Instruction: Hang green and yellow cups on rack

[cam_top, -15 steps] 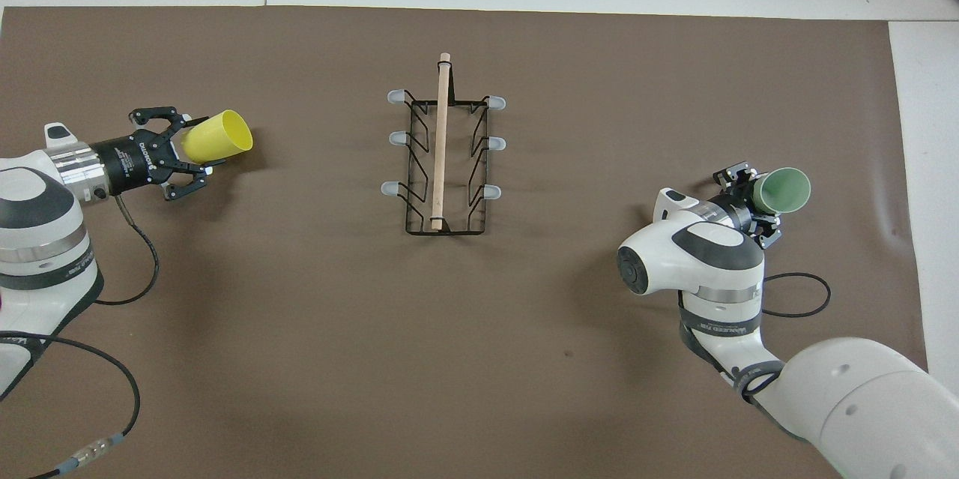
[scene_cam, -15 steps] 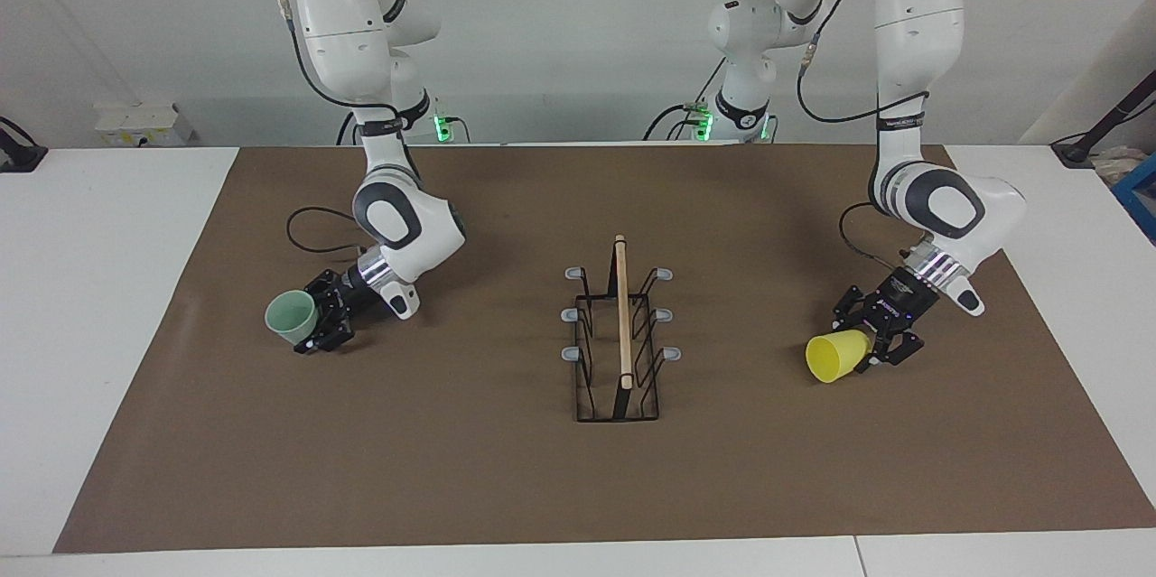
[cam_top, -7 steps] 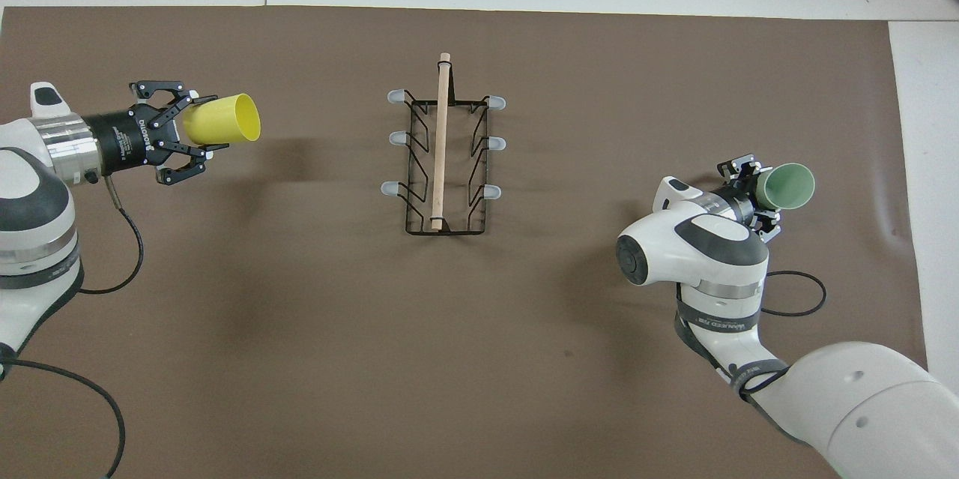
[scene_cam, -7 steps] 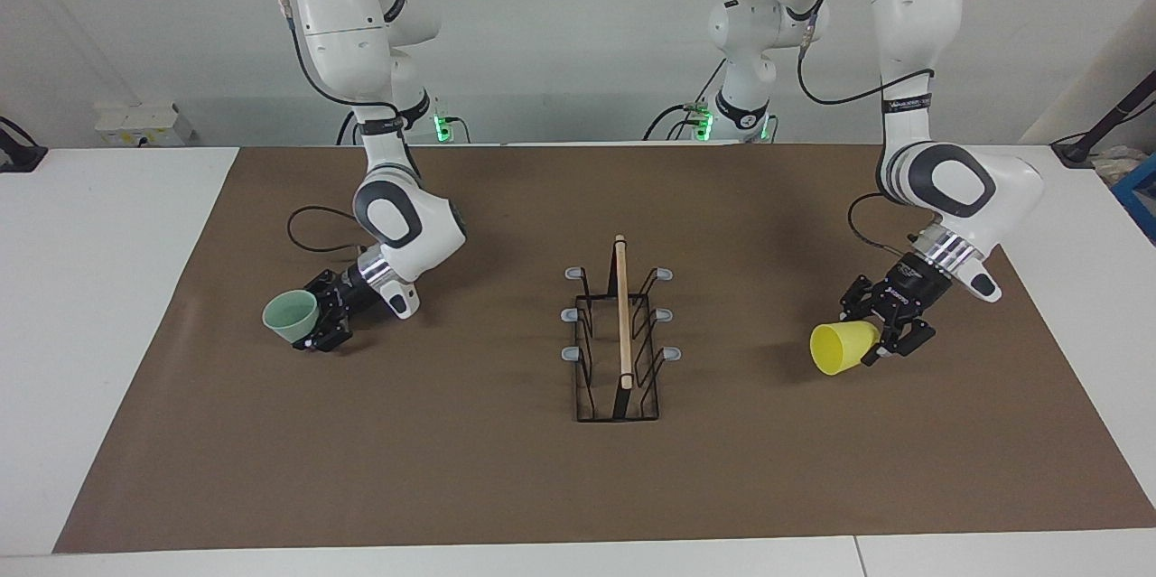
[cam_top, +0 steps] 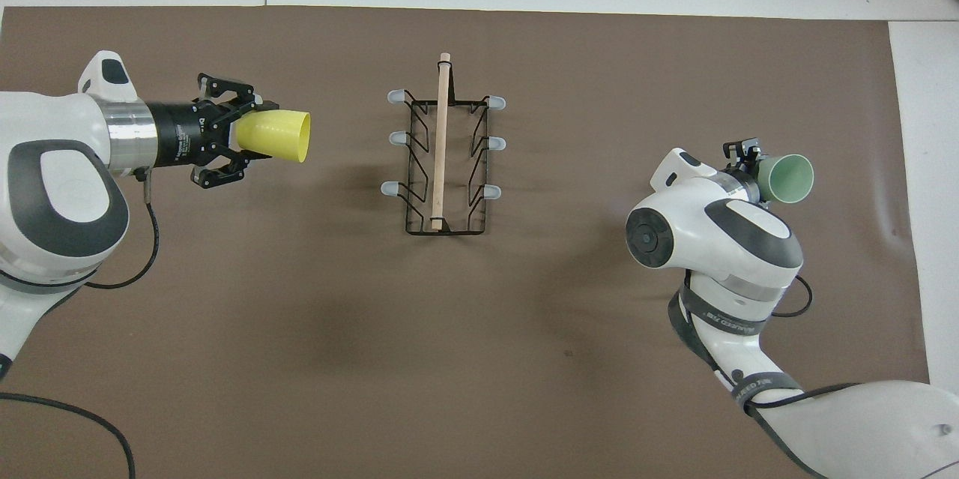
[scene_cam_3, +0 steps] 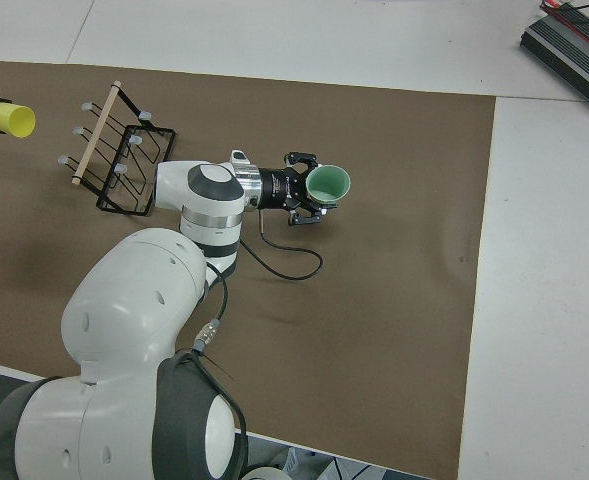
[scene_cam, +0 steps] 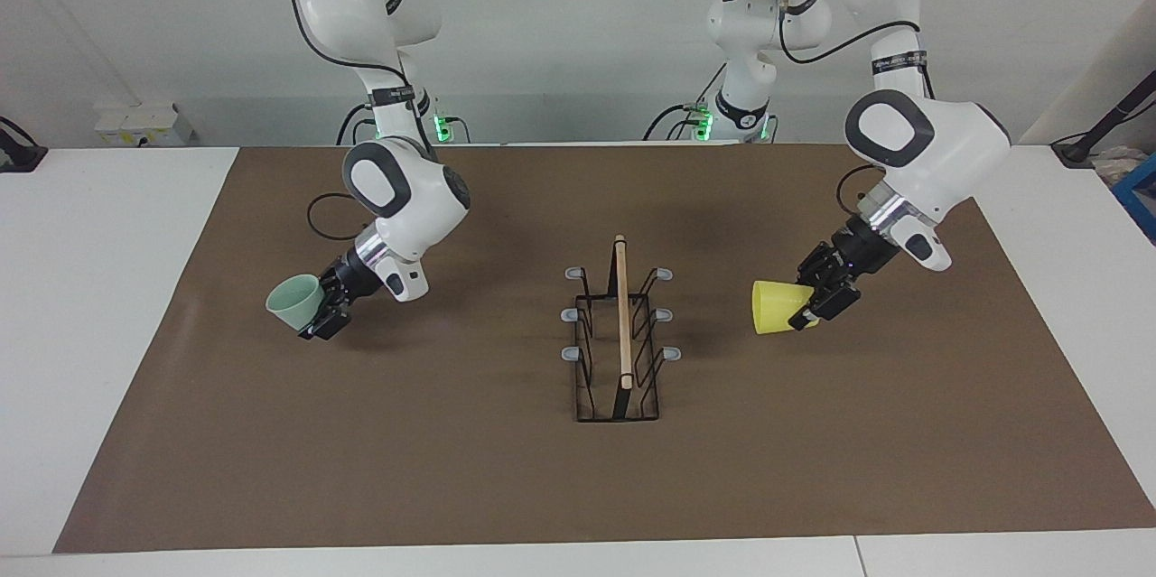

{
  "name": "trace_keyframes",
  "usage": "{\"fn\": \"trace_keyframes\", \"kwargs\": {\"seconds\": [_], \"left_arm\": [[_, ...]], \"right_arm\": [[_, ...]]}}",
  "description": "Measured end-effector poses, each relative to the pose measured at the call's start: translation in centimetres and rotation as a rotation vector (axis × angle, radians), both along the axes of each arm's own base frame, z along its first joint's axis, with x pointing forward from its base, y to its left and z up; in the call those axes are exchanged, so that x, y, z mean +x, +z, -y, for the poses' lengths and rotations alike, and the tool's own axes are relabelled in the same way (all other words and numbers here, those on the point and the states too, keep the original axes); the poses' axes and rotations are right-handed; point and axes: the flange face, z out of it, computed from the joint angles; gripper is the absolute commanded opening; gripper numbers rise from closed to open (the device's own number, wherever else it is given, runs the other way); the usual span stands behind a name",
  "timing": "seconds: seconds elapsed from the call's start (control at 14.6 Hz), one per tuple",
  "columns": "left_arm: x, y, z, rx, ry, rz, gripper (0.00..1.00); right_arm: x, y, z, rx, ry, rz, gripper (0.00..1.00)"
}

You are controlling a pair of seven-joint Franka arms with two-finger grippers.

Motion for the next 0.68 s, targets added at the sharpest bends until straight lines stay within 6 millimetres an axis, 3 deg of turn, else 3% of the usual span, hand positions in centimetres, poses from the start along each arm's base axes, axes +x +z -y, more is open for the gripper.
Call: {"fn": "trace_keyframes", "kwargs": {"seconds": [0.68], "left_arm": [[-3.5, 2.0, 13.9, 0.443, -0.159, 0.041, 0.00]], "right_arm": [[-1.4, 8.0, -5.5, 0.436, -0.248, 0.063, 0.00]]}}
